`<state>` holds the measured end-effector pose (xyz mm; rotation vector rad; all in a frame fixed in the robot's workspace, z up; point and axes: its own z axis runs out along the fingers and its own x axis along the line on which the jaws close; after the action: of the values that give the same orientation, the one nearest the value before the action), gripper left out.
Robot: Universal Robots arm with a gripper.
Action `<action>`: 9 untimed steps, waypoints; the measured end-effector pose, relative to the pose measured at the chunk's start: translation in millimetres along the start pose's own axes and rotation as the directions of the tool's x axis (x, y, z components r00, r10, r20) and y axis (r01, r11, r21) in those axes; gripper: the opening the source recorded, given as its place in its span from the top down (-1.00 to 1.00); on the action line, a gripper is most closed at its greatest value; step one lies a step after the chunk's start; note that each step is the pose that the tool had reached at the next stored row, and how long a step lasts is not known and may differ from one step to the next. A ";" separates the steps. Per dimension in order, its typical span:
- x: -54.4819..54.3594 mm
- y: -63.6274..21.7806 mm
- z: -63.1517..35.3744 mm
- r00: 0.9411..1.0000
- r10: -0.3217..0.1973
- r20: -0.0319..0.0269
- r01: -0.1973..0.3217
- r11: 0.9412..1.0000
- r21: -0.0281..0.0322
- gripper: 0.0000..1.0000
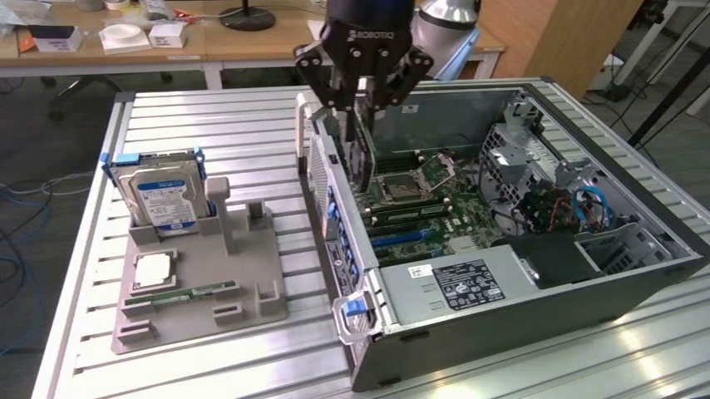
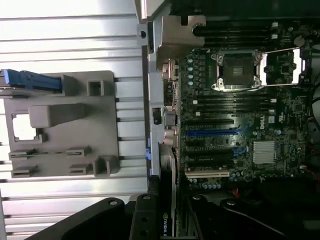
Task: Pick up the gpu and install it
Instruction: 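Pick up the gpu and move the gpu toward the slot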
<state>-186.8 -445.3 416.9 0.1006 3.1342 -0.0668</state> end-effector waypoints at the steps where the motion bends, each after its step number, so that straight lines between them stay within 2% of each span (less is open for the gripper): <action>1: -4.3 0.3 0.0 1.000 0.000 0.000 0.000 1.000 0.000 0.47; 3: -12.5 1.1 0.0 1.000 0.000 0.001 0.000 1.000 0.000 0.47; 9: -34.8 3.6 0.2 1.000 0.000 0.009 0.000 1.000 -0.001 0.47</action>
<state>-151.9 -443.9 416.7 0.1006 3.1255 -0.0661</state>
